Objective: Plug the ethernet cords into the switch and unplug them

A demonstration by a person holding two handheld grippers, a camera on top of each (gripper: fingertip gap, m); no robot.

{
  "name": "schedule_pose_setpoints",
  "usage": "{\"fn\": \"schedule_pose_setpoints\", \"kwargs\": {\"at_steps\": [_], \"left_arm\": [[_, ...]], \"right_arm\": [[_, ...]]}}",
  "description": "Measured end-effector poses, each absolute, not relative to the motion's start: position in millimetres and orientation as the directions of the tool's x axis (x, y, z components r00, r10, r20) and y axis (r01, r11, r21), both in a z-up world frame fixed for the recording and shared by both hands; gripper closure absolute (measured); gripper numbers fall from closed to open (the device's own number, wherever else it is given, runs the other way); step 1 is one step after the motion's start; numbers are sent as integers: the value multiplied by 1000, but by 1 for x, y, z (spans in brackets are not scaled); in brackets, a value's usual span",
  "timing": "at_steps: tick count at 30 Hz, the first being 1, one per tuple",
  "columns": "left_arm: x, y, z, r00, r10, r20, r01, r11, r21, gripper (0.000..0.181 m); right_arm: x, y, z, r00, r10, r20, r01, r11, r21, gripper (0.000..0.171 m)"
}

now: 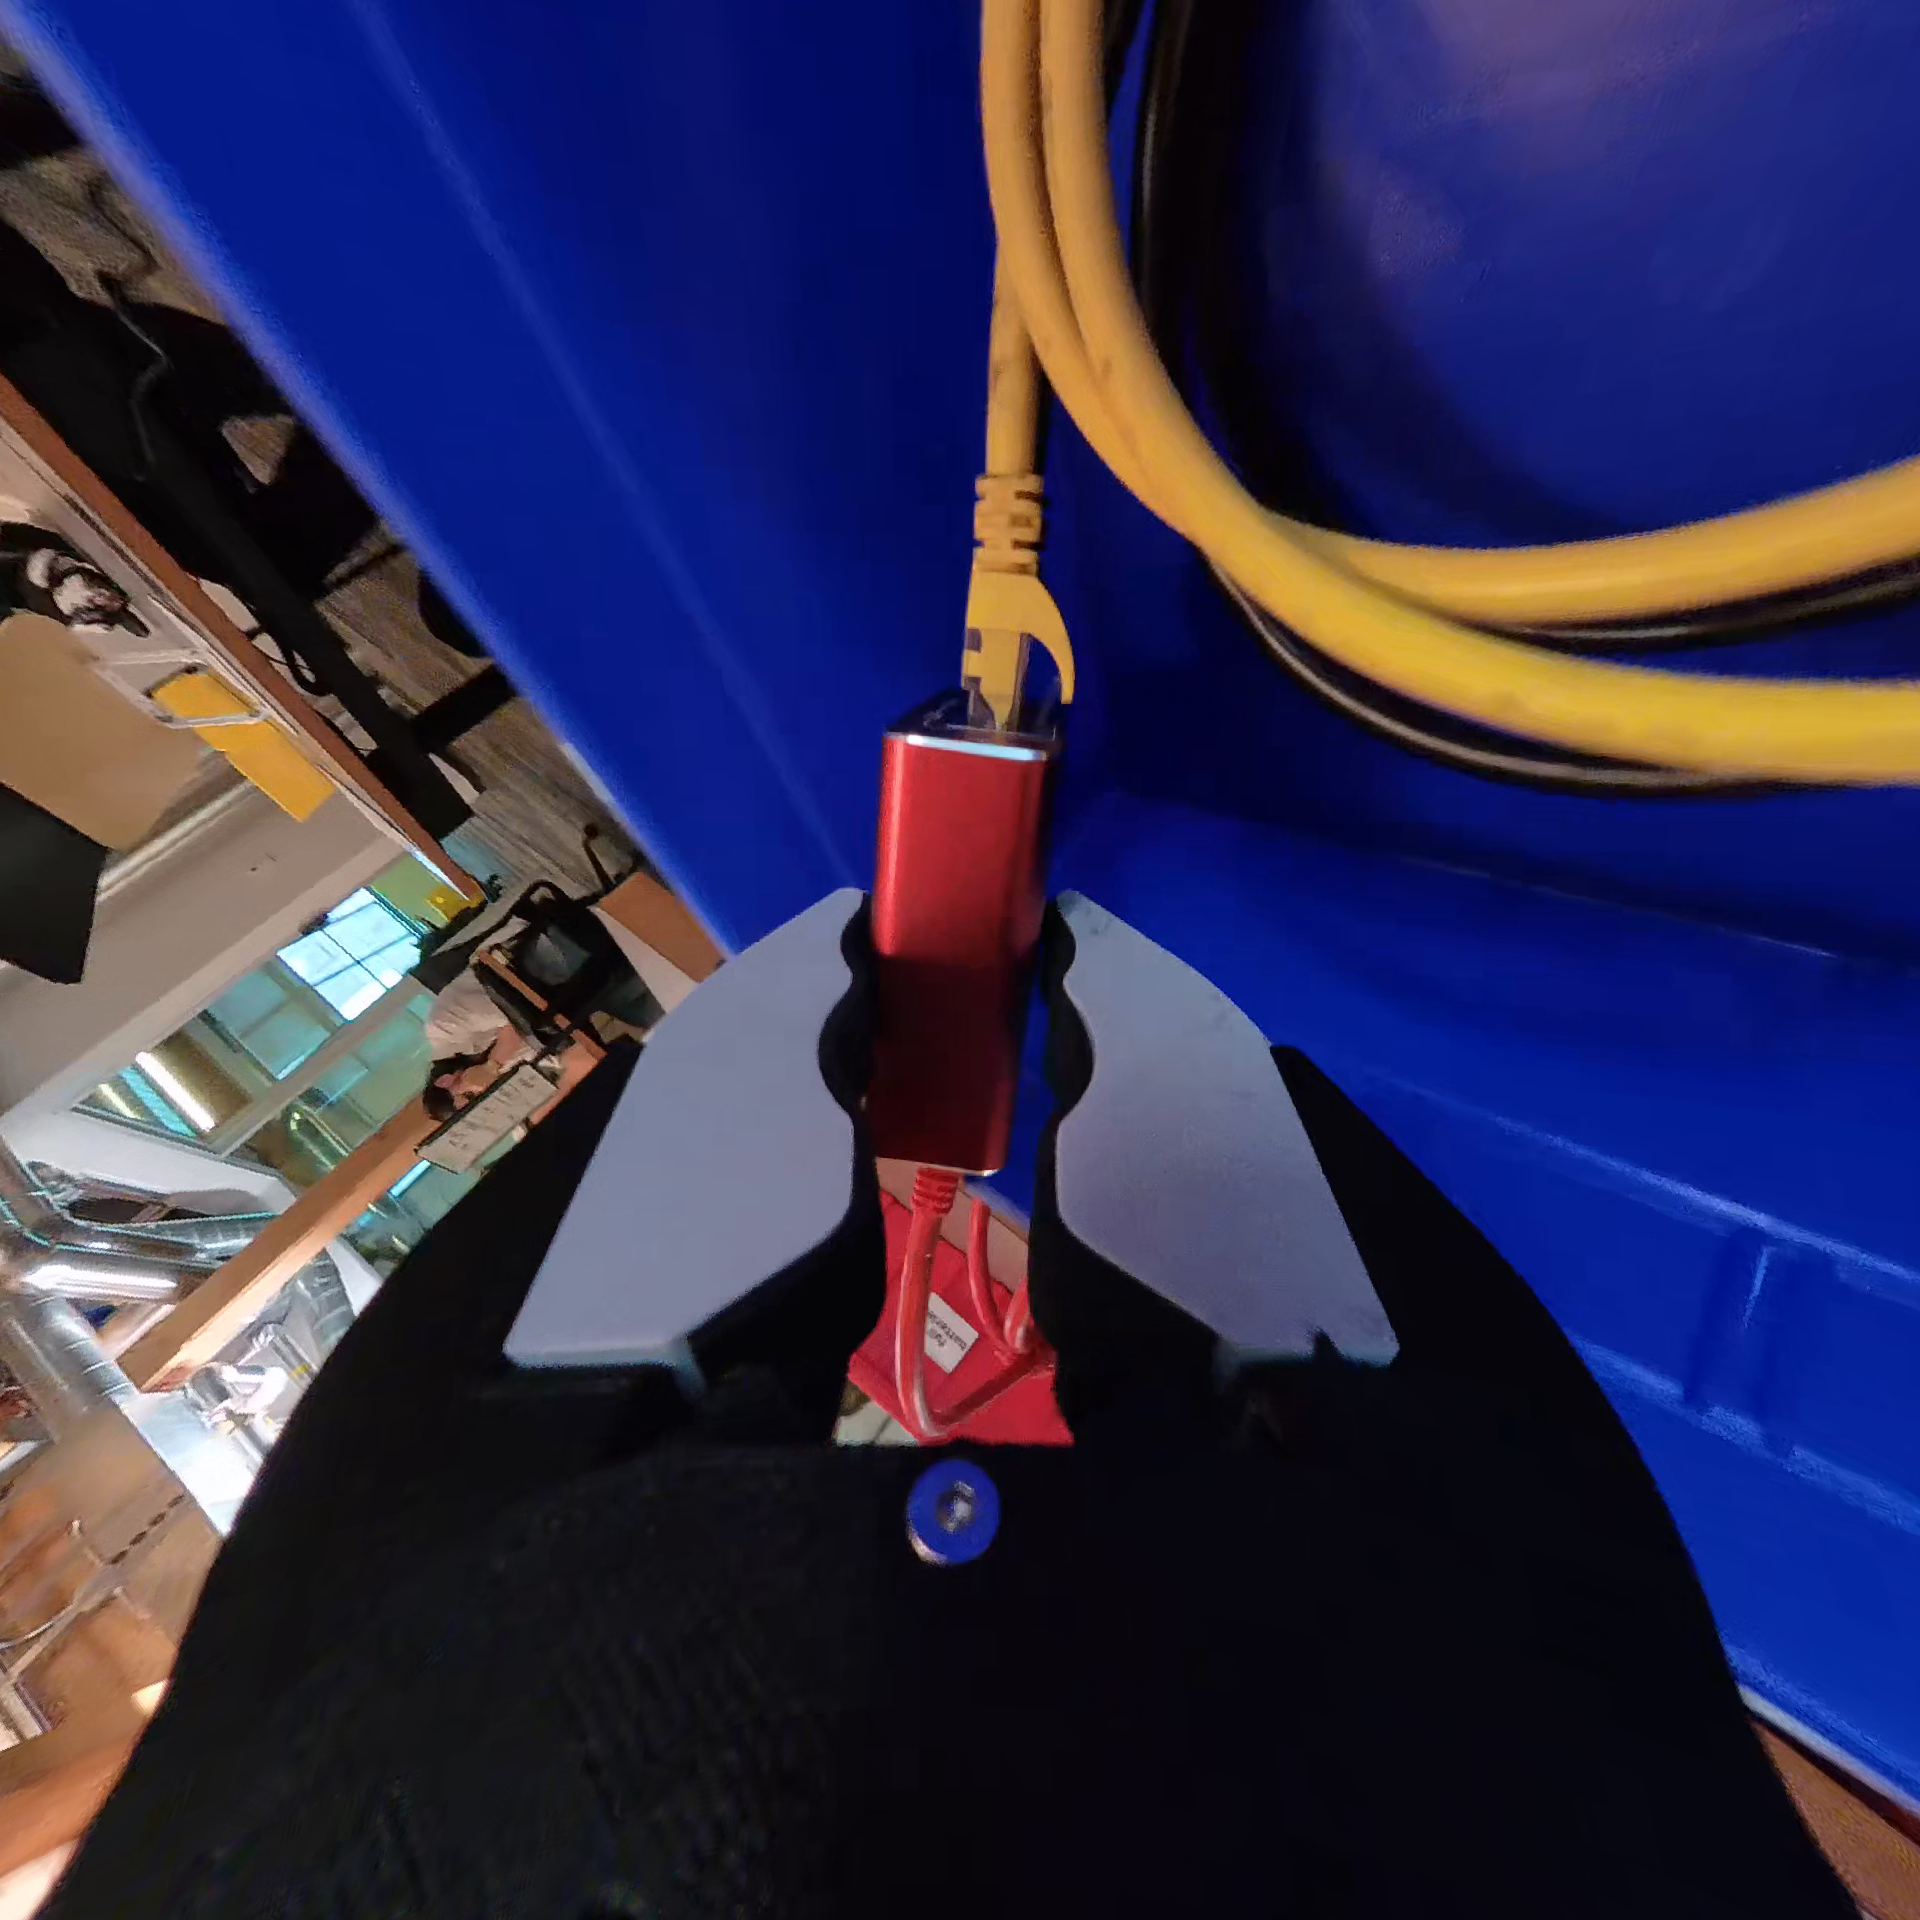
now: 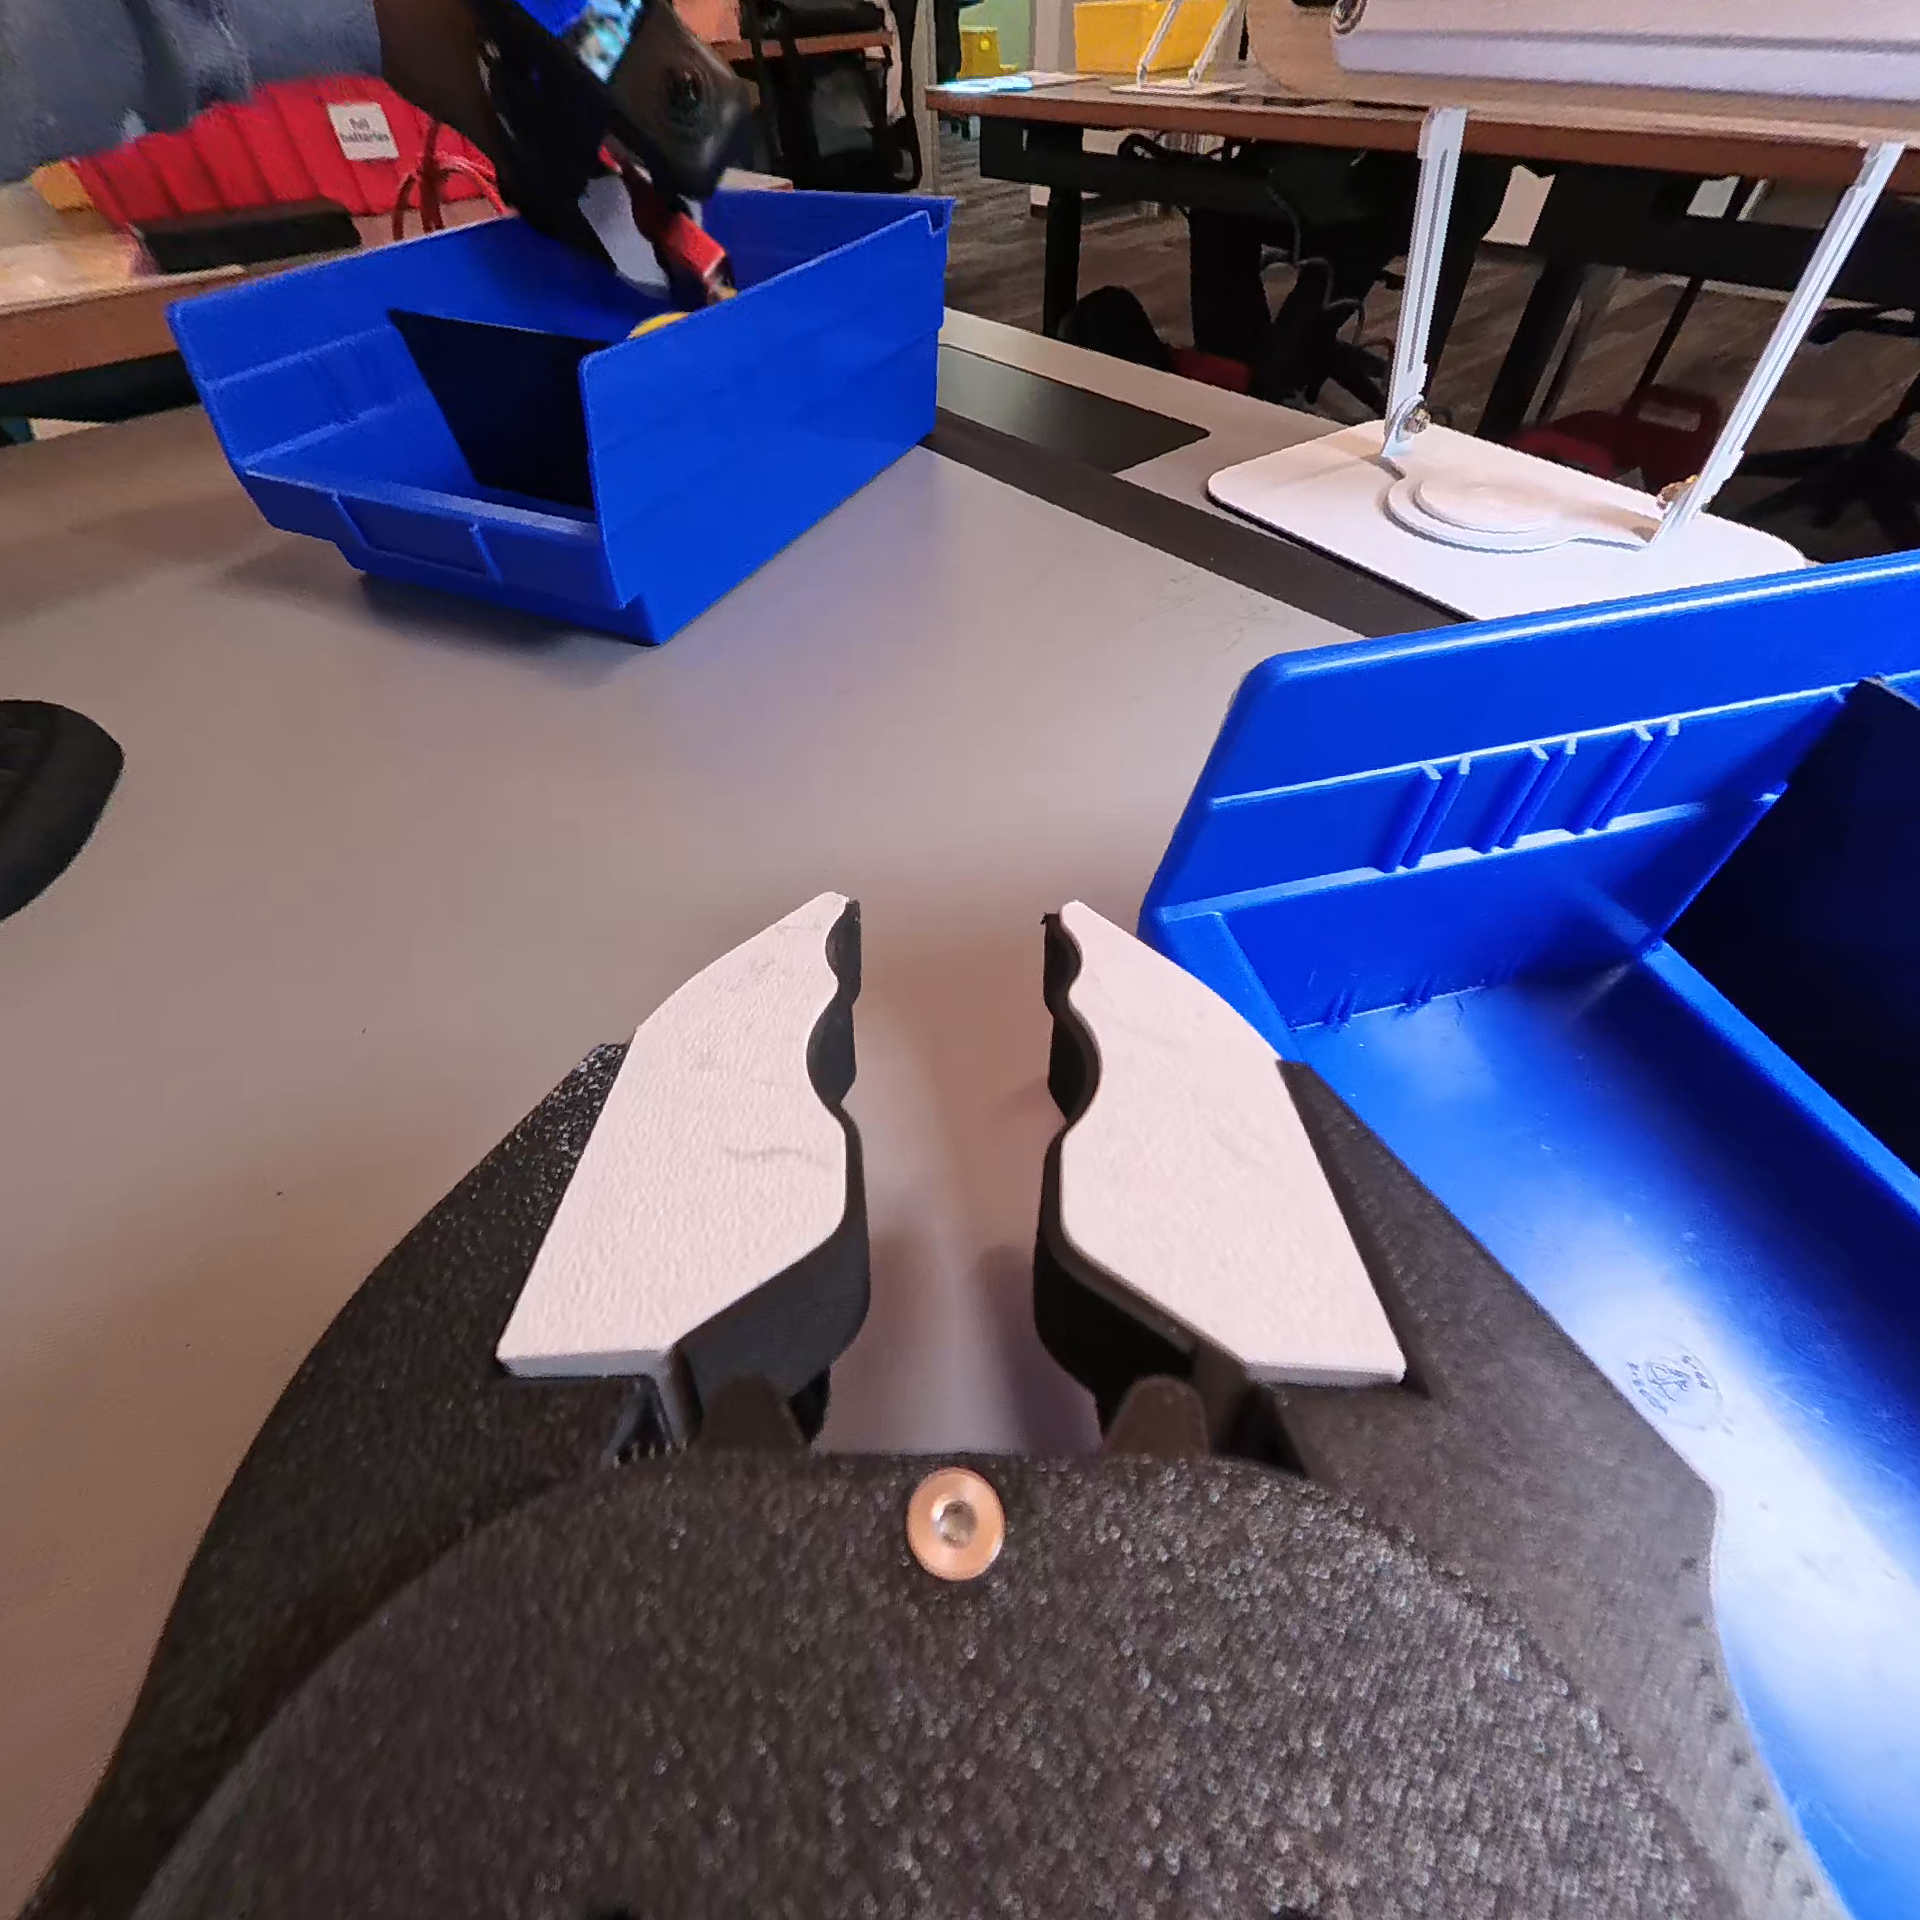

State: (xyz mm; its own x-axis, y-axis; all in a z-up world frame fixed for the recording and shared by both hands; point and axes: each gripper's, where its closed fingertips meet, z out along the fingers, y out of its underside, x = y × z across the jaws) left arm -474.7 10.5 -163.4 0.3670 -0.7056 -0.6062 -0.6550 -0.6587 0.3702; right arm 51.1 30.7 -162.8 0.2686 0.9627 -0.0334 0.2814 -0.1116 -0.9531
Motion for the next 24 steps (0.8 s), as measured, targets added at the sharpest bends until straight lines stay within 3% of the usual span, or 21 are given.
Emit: {"fn": "schedule_pose_setpoints", "kwargs": {"at_steps": [7, 11, 15, 19, 24], "left_arm": [[-468, 1, -72, 357, -579, -733, -690, -692, 211, 153], [-462, -9, 5, 363, -413, -835, -700, -712, 48, 153], [-435, -18, 91, 423, -174, -889, -719, -662, -212, 153], [-379, -22, 161, 597, 16, -802, -709, -457, -537, 153], [-283, -16, 195, 873, -91, -479, -487, -114, -866, 153]], "right_arm": [[50, 28, -159, 257, 965, -55, 262, -124, -957, 140], [48, 24, -151, 251, 966, -55, 238, -116, -964, 140], [41, 21, -132, 248, 968, -33, 200, -84, -976, 140], [24, 14, -93, 217, 976, 2, 142, -29, -989, 140], [-5, -2, -9, 168, 976, 137, 37, 133, -990, 140]]}}
